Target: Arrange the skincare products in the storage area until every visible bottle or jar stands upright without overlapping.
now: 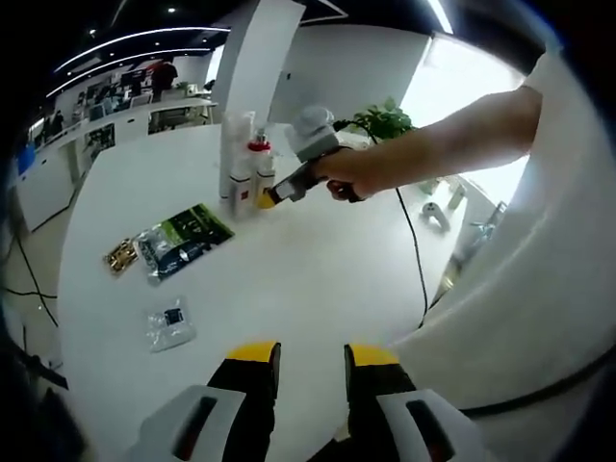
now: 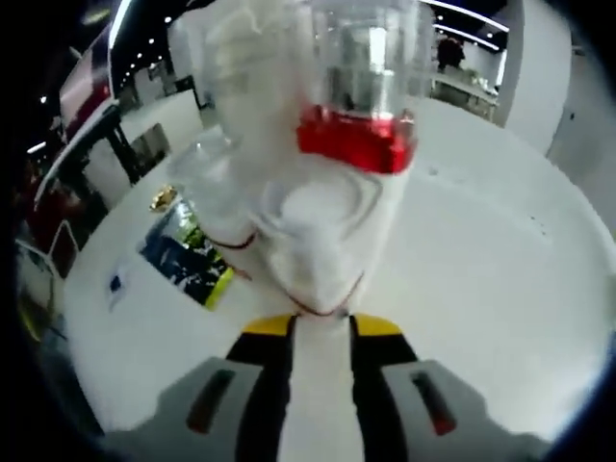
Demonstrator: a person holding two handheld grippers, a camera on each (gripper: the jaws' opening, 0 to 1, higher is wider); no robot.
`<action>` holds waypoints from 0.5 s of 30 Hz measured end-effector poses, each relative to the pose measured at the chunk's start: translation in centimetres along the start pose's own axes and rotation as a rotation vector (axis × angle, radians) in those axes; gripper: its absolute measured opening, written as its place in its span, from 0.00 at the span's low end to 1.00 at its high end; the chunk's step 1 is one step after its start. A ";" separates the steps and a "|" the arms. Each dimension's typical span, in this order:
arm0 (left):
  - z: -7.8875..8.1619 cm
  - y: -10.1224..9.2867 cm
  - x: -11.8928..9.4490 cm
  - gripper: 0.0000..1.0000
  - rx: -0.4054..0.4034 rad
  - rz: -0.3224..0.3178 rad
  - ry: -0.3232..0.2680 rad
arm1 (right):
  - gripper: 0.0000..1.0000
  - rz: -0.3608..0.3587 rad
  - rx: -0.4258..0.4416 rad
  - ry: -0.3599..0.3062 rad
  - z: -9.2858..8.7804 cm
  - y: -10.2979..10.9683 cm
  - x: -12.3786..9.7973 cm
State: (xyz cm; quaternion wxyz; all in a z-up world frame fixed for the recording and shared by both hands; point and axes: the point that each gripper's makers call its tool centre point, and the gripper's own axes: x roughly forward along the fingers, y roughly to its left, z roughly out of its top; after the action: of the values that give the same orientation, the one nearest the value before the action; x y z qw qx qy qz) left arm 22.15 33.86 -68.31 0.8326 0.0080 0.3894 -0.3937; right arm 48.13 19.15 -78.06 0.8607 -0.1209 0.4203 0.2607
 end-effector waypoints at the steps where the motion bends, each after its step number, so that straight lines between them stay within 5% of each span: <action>1: 0.0 0.0 0.0 0.28 0.001 0.000 0.000 | 0.24 0.005 -0.001 0.000 0.0 0.1 0.0; 7: 0.1 -0.3 0.3 0.28 0.004 -0.002 0.004 | 0.26 0.048 -0.008 0.000 0.1 0.3 0.1; 15: 0.6 -0.7 0.9 0.28 -0.014 -0.010 -0.007 | 0.34 0.087 0.070 0.015 -2.0 0.2 -1.8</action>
State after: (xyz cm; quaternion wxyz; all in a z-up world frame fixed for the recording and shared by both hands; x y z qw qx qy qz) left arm 22.35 32.62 -68.26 0.8320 -0.0010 0.3891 -0.3953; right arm 45.76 17.86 -77.93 0.8491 -0.0743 0.4404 0.2821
